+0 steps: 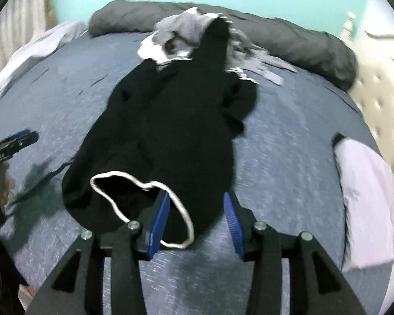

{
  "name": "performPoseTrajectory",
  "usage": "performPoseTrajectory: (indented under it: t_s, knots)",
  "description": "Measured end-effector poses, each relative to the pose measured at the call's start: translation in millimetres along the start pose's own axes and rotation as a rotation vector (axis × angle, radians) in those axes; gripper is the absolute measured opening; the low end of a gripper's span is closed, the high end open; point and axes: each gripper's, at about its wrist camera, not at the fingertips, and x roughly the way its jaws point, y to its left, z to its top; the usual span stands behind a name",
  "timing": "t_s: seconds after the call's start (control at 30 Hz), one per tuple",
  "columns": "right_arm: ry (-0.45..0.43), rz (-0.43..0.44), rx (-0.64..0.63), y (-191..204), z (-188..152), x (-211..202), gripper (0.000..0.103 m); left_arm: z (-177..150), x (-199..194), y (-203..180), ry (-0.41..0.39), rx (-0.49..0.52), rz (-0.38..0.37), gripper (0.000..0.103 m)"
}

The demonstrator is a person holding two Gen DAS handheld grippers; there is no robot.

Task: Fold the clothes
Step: 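Drag the black hoodie across the bed with the right gripper, spreading it flat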

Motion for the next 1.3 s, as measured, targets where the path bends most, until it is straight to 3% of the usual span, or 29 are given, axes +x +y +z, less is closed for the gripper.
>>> performPoseTrajectory:
  t_s: [0.23,0.53,0.57,0.6,0.63,0.73,0.9,1.0,1.13,1.23,1.3]
  knots:
    - [0.108,0.013,-0.195,48,12,50,0.044,0,1,3,0.004,0.000,0.004,0.103]
    - [0.191,-0.062,-0.308,62,7,89,0.044,1,5,3,0.014,-0.001,0.003,0.103]
    - [0.194,-0.068,-0.308,62,6,92,0.039,1,5,3,0.015,-0.001,0.002,0.103]
    - [0.190,-0.076,-0.296,59,7,93,0.032,1,5,3,0.016,-0.001,0.002,0.103]
    - [0.182,-0.084,-0.277,55,8,92,0.019,1,6,3,0.017,-0.001,0.002,0.103]
    - [0.131,-0.093,-0.200,39,15,80,0.005,2,7,3,0.021,-0.002,0.001,0.103]
    - [0.034,-0.137,-0.042,-5,30,52,0.003,1,9,1,0.026,0.001,0.004,0.103]
    - [0.072,-0.186,0.014,-32,30,53,0.003,0,11,-2,0.029,0.010,0.004,0.103]
    - [0.147,-0.189,0.046,-53,25,60,0.003,0,12,-4,0.031,0.014,0.003,0.103]
    - [0.173,-0.197,0.072,-56,21,57,0.008,0,12,-5,0.033,0.012,0.003,0.103]
    - [0.150,-0.171,0.088,-54,18,48,0.017,1,12,-5,0.034,0.012,0.003,0.103]
